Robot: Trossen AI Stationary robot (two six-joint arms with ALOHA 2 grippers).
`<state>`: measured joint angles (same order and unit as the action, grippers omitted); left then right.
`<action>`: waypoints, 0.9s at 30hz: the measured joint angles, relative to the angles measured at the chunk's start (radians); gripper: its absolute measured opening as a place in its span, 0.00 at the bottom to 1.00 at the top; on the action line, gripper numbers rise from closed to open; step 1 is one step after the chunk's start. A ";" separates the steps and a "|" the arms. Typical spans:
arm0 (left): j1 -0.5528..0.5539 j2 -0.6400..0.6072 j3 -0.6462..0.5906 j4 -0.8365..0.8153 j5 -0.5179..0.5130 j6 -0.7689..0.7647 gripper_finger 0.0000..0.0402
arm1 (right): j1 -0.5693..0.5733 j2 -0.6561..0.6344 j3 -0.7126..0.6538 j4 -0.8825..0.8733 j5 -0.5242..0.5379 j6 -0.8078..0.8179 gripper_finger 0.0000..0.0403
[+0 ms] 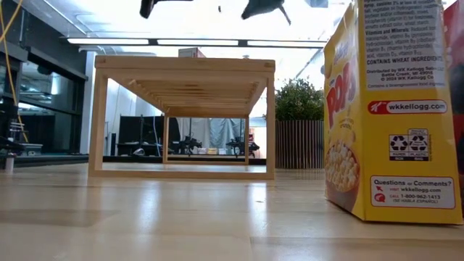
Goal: Stack cereal on shelf
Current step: Put the right red cereal box on the shelf
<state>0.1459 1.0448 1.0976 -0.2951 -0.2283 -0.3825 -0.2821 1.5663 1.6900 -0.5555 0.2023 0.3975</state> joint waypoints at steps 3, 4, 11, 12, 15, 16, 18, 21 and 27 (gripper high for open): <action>-0.041 0.071 0.095 -0.097 -0.029 0.000 0.27 | 0.001 -0.016 0.093 -0.157 0.097 -0.049 0.00; -0.053 0.090 0.124 -0.111 -0.038 0.001 0.31 | 0.001 -0.020 0.116 -0.205 0.118 -0.059 0.00; -0.089 0.169 0.272 -0.134 -0.044 0.072 0.59 | 0.001 -0.028 0.191 -0.362 0.174 -0.077 0.00; -0.090 0.174 0.285 -0.137 -0.043 0.085 0.62 | 0.001 -0.028 0.191 -0.376 0.174 -0.082 0.00; -0.089 0.186 0.316 -0.163 -0.043 0.105 0.69 | 0.001 -0.029 0.191 -0.388 0.175 -0.084 0.00; -0.089 0.188 0.320 -0.169 -0.042 0.106 0.71 | 0.001 -0.029 0.191 -0.395 0.175 -0.084 0.00; -0.086 0.190 0.324 -0.176 -0.019 0.106 0.74 | 0.001 -0.029 0.191 -0.396 0.176 -0.084 0.00; -0.085 0.188 0.326 -0.174 0.023 0.097 0.76 | 0.001 -0.029 0.191 -0.392 0.176 -0.084 0.00; -0.085 0.193 0.326 -0.168 -0.044 0.095 0.76 | 0.001 -0.029 0.191 -0.390 0.176 -0.083 0.00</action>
<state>0.0605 1.2379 1.4239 -0.4626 -0.2726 -0.2878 -0.2810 1.5372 1.8812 -0.9459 0.3786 0.3145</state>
